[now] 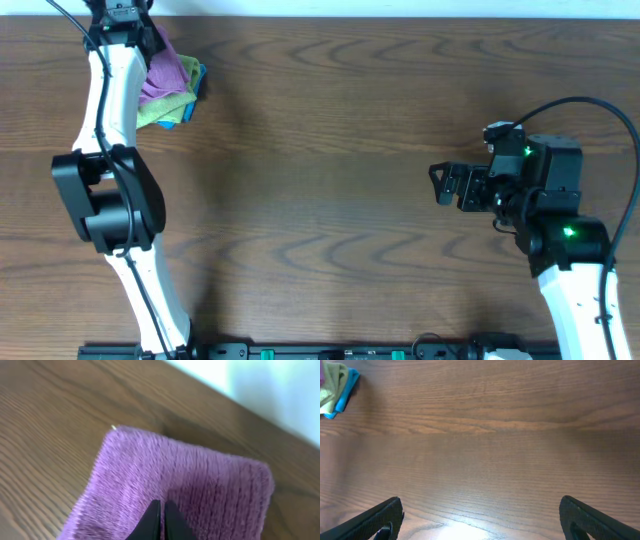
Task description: Fold the cloth
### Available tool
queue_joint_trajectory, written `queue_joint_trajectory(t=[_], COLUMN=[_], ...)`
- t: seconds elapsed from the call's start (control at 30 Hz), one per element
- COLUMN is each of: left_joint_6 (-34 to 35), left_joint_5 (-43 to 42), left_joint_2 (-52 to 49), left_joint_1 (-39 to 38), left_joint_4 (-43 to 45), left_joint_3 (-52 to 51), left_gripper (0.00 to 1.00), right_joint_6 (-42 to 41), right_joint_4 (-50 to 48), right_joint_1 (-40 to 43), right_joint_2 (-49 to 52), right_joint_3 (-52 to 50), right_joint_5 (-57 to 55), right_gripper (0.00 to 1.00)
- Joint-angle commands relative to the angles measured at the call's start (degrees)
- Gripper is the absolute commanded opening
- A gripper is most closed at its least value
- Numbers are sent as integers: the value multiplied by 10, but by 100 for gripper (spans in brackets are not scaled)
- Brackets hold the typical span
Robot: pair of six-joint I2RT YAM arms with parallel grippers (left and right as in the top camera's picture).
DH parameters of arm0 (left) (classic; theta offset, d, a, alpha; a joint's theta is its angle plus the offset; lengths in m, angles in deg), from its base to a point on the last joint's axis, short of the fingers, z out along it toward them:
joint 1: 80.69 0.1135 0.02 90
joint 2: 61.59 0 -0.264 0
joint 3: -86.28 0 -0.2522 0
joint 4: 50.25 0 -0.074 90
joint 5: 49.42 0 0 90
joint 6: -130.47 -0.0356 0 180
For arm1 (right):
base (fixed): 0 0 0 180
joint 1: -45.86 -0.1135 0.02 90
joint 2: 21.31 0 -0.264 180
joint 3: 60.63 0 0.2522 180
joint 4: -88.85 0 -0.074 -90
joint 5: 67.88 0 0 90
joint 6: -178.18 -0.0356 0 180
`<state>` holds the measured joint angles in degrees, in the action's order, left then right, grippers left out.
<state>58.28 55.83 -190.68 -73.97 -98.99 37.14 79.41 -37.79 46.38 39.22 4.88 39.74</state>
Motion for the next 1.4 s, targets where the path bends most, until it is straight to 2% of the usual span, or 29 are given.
queue_joint_trajectory(t=[0.0, 0.3, 0.63, 0.93, 1.1, 1.37], left_joint_6=[2, 0, 0, 0, 0, 0], left_joint_5=[-12, 21, 20, 16, -14, -18], left_joint_2=[-13, -13, -13, -13, -13, -13], left_joint_1=[1, 24, 64, 65, 65, 66], left_joint_4=[-12, -99, -131, -158, -183, -184], left_joint_3=[11, 11, 11, 11, 11, 11], left_gripper=[6, 6, 6, 6, 6, 6], right_joint_6=[-8, -8, -8, -8, -8, -8], right_joint_4=[1, 1, 1, 1, 1, 1], right_joint_1=[3, 3, 3, 3, 3, 3], right_joint_2=[-4, -4, -4, -4, -4, -4], right_joint_3=[-2, -2, -2, -2, -2, -2], right_joint_5=[6, 6, 6, 6, 6, 6], right_gripper=[99, 99, 99, 99, 99, 99])
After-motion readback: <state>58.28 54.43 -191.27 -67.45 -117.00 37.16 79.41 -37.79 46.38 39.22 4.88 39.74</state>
